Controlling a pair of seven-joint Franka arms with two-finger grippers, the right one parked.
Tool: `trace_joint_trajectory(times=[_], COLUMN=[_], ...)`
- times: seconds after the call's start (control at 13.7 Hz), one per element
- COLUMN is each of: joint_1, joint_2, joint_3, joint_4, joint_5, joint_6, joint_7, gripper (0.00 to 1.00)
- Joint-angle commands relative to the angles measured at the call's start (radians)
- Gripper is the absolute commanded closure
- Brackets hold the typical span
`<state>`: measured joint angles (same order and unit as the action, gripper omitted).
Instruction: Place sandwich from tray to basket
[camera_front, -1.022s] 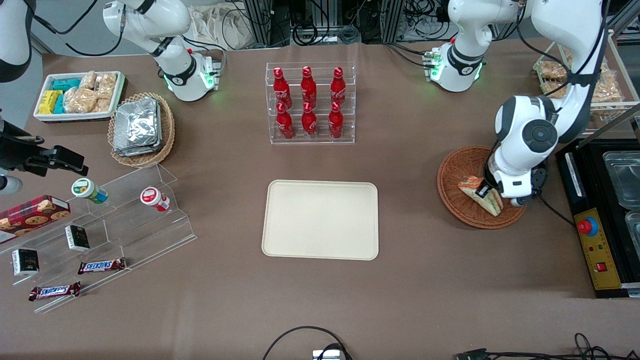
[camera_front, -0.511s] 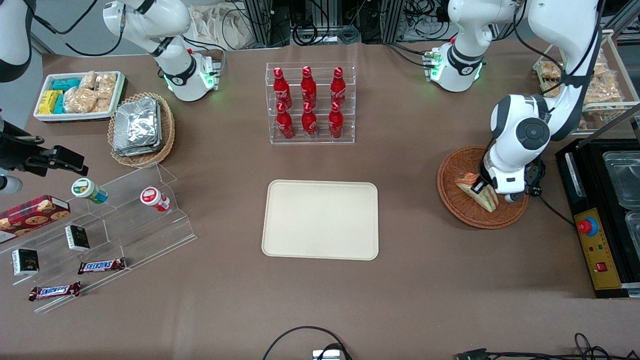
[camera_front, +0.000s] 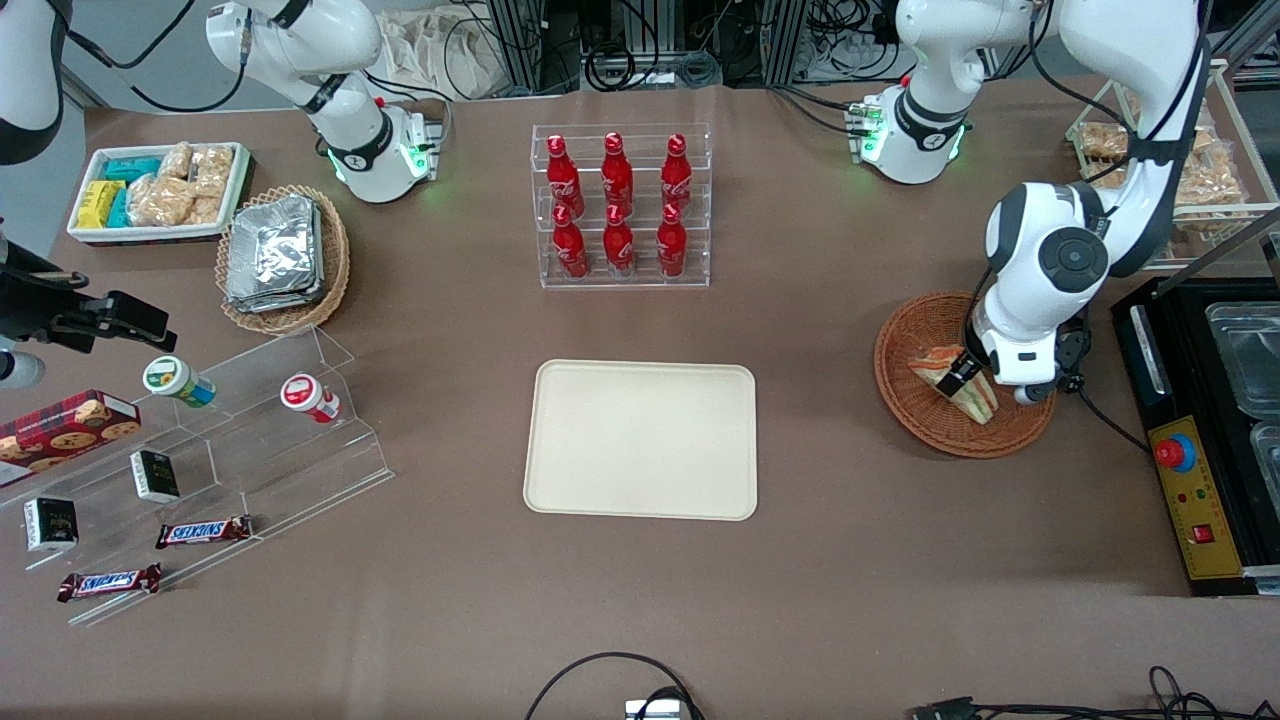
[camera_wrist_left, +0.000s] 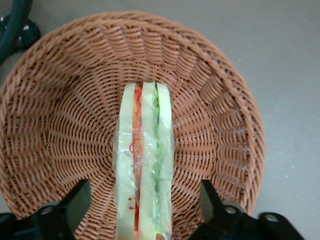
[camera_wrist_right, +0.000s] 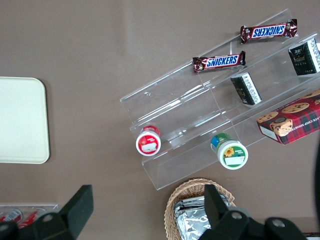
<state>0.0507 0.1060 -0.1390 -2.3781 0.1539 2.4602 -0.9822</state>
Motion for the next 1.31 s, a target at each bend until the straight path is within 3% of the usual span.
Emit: trace_joint_trajectory(times=[0.0,0.58,1.24], joint_1=[0.009,-0.002,0.011], joint_2=[-0.029,0.007,-0.017], joint_3=[-0.008,-0.019,0.027], joint_4=[0.078,0.468,0.743], joint_5=[-0.008,-0.04,-0.119], joint_6=[-0.134,-0.513,-0.848], joint_7=[0.068,0.206,0.654], gripper=[0.0,0.0,0.0])
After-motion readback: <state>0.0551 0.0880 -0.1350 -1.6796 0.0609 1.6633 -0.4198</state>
